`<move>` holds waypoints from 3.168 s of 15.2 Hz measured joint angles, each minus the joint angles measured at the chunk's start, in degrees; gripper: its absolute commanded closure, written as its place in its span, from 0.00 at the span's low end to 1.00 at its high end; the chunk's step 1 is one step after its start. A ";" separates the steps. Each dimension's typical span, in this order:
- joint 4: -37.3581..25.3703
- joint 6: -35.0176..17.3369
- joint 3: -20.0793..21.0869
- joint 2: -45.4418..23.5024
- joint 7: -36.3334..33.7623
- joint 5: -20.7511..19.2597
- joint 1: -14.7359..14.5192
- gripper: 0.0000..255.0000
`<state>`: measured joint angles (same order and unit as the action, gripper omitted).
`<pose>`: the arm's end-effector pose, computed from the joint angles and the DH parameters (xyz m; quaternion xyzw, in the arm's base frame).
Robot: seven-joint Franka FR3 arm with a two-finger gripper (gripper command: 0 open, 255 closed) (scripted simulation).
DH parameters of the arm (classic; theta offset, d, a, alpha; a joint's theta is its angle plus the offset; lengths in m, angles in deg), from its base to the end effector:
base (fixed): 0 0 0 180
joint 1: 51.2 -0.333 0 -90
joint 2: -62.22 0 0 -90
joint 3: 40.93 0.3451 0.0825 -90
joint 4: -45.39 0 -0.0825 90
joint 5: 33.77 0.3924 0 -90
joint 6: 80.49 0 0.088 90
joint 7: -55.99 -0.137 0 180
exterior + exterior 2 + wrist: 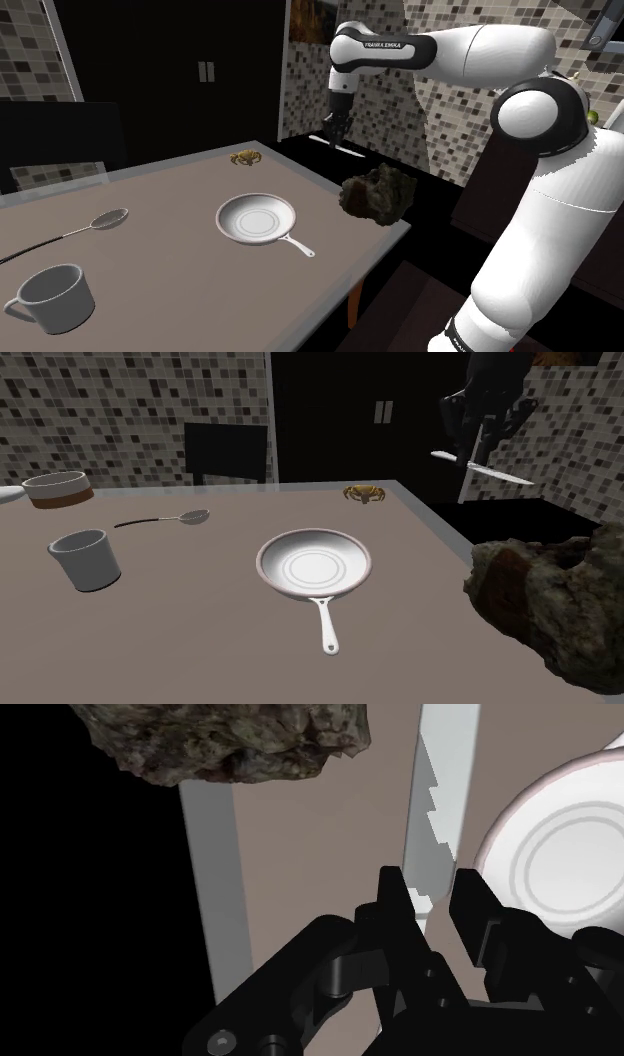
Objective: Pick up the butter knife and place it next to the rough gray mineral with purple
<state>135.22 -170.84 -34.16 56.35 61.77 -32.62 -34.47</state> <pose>0.5817 -0.1026 0.5668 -0.9981 0.0370 0.0437 0.0222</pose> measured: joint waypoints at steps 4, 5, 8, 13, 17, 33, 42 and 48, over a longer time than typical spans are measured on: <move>3.34 -3.07 0.03 0.26 0.00 0.04 -0.03 1.00; 4.18 -3.84 0.05 0.35 -0.03 0.04 -0.06 1.00; 6.59 -6.19 0.04 0.39 0.06 0.05 -0.04 1.00; 10.09 -9.88 -0.03 0.21 0.27 0.05 0.03 1.00; 12.90 -13.04 -0.02 -0.14 0.29 0.02 0.01 1.00; 21.09 -24.39 -0.04 -3.32 0.32 -0.31 -0.08 1.00; 24.63 -30.91 -0.06 -6.32 0.12 -0.65 -0.25 1.00; 25.92 -34.41 -0.15 -8.52 0.07 -0.91 -0.30 1.00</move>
<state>161.14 -205.25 -34.31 47.82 61.85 -33.53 -34.77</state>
